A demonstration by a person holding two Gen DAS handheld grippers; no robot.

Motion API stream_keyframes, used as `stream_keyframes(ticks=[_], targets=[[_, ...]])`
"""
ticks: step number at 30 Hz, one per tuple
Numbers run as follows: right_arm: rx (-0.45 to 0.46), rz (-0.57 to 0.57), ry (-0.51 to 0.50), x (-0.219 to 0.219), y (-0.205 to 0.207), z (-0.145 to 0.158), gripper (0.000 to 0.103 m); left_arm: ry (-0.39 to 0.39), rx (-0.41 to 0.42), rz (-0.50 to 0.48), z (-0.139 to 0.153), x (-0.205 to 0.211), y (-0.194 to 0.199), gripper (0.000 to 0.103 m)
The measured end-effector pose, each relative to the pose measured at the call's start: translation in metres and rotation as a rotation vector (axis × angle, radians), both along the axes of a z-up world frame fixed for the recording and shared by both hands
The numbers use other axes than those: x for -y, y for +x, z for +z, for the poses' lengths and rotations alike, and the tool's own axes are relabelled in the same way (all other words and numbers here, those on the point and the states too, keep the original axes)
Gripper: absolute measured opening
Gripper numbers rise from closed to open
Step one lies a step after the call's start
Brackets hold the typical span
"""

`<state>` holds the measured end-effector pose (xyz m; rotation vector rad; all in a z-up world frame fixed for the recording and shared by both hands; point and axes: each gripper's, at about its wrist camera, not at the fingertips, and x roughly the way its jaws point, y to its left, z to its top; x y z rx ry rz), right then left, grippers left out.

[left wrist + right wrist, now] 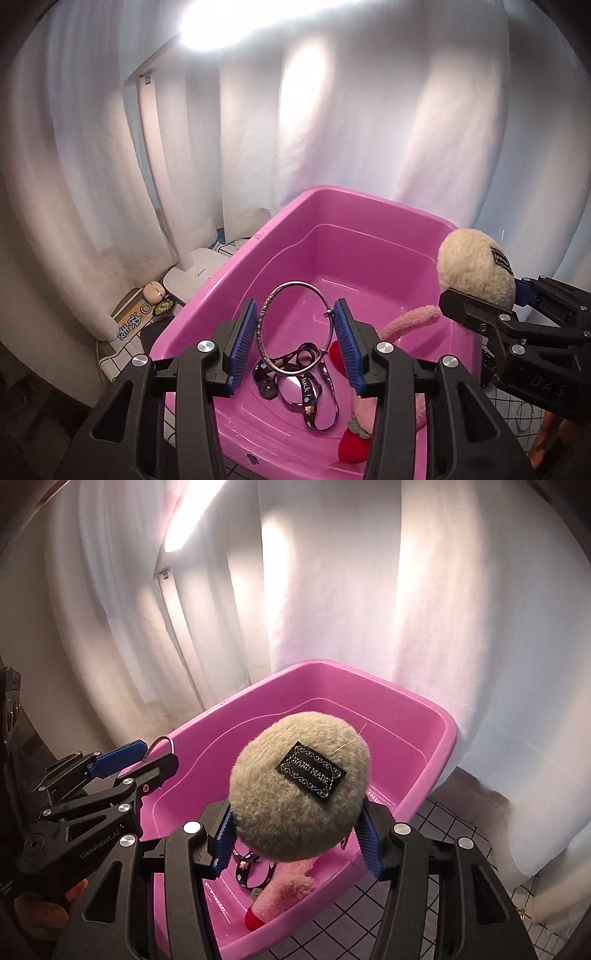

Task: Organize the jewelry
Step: 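Carry the pompom and bangle with both tools over the pink tub, then open both tools to release the pompom and bangle into the tub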

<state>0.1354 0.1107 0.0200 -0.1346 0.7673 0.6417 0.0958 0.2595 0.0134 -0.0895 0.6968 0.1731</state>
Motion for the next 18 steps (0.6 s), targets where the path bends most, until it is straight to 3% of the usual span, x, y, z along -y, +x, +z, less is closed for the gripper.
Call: stream_keyframes(ticks=[7,9,10,11,18], targets=[[-0.03,-0.024,-0.083,-0.027,0.017,-0.013,0.057,-0.021,-0.07,0.013,-0.021,-0.018,0.018,0.043],[-0.036,-0.033,-0.101,-0.03,0.021,-0.014,0.063,-0.006,-0.073,0.016,-0.023,-0.02,0.02,0.06],[-0.039,-0.042,-0.112,-0.029,0.022,-0.015,0.065,0.006,-0.068,0.022,-0.022,-0.02,0.02,0.08],[-0.037,-0.051,-0.121,-0.029,0.022,-0.016,0.068,0.022,-0.06,0.042,-0.021,-0.022,0.019,0.085],[-0.024,-0.086,-0.13,-0.022,0.023,-0.011,0.07,-0.012,-0.05,0.076,-0.019,-0.041,0.017,0.09]])
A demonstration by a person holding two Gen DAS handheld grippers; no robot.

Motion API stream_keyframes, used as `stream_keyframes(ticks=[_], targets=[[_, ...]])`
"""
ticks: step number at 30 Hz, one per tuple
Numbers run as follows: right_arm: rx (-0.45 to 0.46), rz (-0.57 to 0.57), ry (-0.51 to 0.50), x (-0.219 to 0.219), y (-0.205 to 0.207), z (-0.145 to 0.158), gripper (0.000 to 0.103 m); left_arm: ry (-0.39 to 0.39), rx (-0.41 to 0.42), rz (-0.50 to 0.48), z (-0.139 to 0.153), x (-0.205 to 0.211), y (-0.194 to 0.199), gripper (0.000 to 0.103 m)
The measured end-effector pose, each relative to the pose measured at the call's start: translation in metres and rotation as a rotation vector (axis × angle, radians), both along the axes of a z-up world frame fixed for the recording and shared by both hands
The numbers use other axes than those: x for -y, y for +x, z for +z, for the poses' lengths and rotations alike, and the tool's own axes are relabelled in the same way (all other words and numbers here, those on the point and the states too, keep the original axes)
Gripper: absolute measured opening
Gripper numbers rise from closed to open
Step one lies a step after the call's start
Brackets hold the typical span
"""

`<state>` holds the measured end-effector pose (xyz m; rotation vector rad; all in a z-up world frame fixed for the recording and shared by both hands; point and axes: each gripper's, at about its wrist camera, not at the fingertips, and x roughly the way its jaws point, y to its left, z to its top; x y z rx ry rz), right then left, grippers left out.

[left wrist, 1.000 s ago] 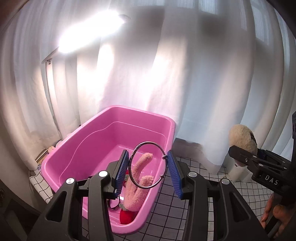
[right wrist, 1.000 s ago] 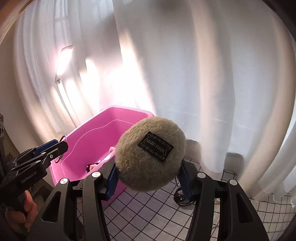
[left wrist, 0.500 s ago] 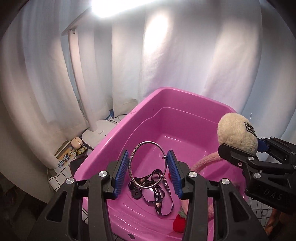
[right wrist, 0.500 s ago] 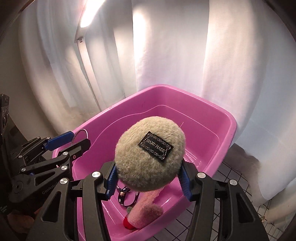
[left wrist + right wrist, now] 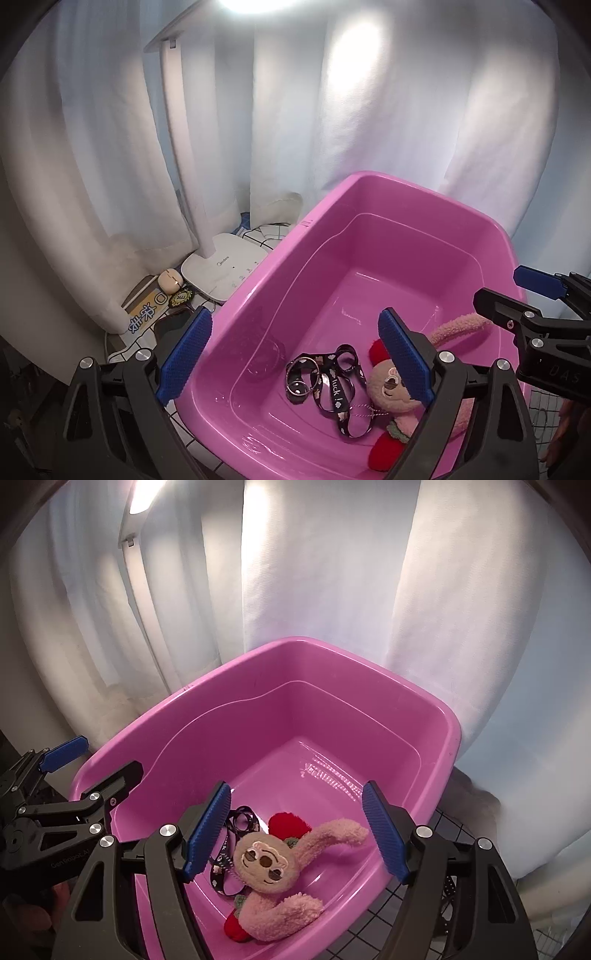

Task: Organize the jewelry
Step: 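Open both tools to release the pompom and bangle into the tub, then move both tools back over the table toward the brown hair clip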

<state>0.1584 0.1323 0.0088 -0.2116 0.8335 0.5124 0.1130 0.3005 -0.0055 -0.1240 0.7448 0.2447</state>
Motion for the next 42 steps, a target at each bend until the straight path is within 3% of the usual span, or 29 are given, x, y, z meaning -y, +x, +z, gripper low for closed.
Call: stream_keyframes(ticks=[26,42], targets=[[0.055,-0.06,0.065,0.045,-0.038,0.022,0.07,0.009,0.019,0.02,0.019,0.027,-0.034,0.093],[0.073,-0.171,0.105,0.126,-0.083,0.029,0.07,-0.012,0.025,-0.056,0.031,0.087,-0.06,0.097]])
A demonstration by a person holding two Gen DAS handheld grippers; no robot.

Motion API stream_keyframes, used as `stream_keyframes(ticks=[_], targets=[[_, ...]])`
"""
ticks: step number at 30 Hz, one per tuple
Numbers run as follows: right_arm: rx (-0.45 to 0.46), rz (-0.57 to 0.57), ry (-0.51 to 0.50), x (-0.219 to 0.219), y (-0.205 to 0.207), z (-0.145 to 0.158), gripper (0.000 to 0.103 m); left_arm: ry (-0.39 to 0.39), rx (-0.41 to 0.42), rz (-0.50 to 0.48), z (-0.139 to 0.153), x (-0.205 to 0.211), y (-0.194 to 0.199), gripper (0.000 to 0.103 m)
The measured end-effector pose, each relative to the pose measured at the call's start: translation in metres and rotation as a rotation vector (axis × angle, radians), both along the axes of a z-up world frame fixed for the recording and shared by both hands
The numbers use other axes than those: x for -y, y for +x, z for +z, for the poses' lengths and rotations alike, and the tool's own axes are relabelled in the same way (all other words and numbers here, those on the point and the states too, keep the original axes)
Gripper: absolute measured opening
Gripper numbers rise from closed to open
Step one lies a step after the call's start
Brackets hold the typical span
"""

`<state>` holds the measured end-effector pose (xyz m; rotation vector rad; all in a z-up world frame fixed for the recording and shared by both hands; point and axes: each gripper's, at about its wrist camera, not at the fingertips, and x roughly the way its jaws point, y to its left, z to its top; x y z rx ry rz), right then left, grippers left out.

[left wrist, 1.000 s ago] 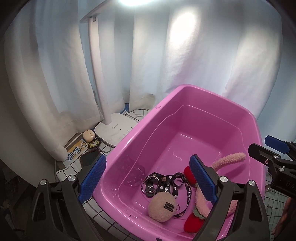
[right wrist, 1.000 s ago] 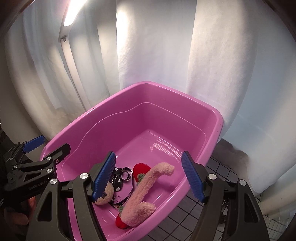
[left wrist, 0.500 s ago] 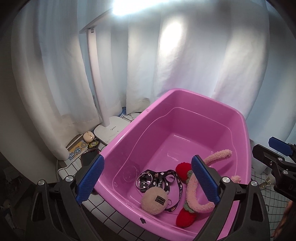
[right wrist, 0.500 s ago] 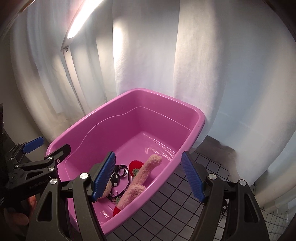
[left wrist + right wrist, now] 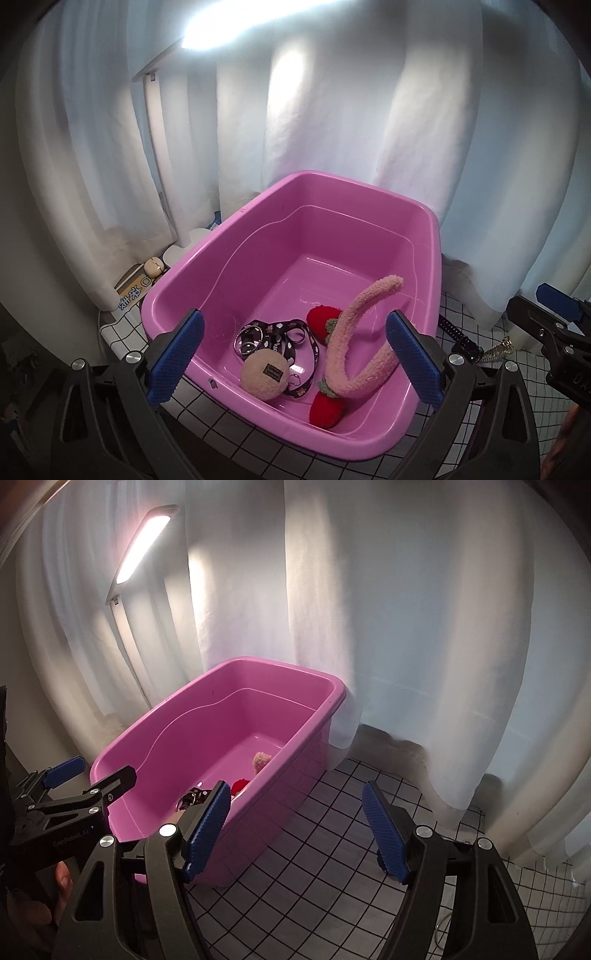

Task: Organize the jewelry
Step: 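Move both tools back over the table toward the brown hair clip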

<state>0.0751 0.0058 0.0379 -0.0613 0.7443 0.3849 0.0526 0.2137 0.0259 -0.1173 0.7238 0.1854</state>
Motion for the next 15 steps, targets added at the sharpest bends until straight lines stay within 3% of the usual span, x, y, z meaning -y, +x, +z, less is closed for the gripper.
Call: stream_keyframes(ticks=[8,15], targets=[[-0.014,-0.113,0.018,0.076,-0.029,-0.01,0.07,-0.027,0.008,-0.064,0.006,0.038,-0.012,0.097],[-0.044,-0.285,0.04,0.167,-0.06,-0.026,0.07,-0.025,0.036,-0.147,0.015,0.076,-0.026,0.097]])
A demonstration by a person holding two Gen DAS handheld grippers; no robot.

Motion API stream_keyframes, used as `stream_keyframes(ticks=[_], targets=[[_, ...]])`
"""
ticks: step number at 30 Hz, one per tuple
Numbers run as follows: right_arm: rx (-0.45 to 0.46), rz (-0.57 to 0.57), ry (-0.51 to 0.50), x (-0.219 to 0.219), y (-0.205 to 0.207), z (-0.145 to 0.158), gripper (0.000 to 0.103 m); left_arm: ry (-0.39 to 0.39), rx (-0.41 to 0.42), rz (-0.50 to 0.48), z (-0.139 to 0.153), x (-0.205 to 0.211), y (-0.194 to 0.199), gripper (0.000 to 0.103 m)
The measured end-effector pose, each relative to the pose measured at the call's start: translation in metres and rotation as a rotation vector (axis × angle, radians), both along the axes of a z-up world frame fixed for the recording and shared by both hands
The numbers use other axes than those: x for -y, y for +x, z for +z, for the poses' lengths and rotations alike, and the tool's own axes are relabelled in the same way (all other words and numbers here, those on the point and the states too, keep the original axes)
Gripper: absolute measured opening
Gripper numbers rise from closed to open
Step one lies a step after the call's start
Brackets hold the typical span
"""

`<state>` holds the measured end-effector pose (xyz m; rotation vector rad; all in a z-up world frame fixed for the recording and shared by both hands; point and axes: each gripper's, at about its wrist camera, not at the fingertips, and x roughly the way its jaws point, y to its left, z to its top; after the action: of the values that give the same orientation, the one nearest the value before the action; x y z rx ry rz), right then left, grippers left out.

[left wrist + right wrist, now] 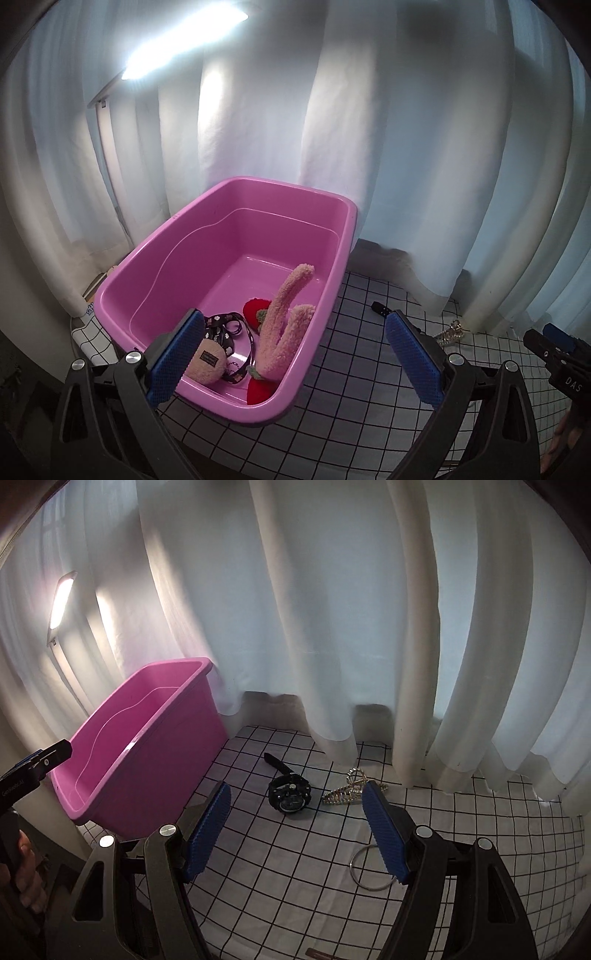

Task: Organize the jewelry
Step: 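Move both tools back over the table toward the brown hair clip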

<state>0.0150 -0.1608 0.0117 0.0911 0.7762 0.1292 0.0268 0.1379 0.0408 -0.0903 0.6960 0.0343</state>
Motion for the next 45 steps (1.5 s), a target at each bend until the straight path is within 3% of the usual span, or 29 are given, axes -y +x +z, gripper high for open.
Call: stream_keyframes(ticks=[7,13,21,27,36,45], targets=[[-0.037,-0.153,-0.003,0.078,-0.033,-0.022,0.07,-0.026,-0.02,-0.104,-0.012,0.047,-0.011,0.097],[-0.109,-0.181,0.022,0.108,-0.039,-0.055,0.07,-0.005,-0.084,-0.2,-0.046,0.095,-0.023,0.097],[-0.219,-0.114,0.041,0.109,-0.03,-0.12,0.07,0.023,-0.197,-0.317,-0.122,0.15,-0.05,0.097],[-0.253,-0.059,0.049,0.109,-0.019,-0.157,0.07,0.022,-0.254,-0.375,-0.168,0.187,-0.076,0.097],[-0.248,0.01,0.058,0.109,-0.006,-0.184,0.07,0.04,-0.258,-0.435,-0.204,0.23,-0.111,0.097],[-0.248,0.043,0.035,0.107,0.001,-0.196,0.07,0.078,-0.229,-0.441,-0.223,0.255,-0.112,0.097]])
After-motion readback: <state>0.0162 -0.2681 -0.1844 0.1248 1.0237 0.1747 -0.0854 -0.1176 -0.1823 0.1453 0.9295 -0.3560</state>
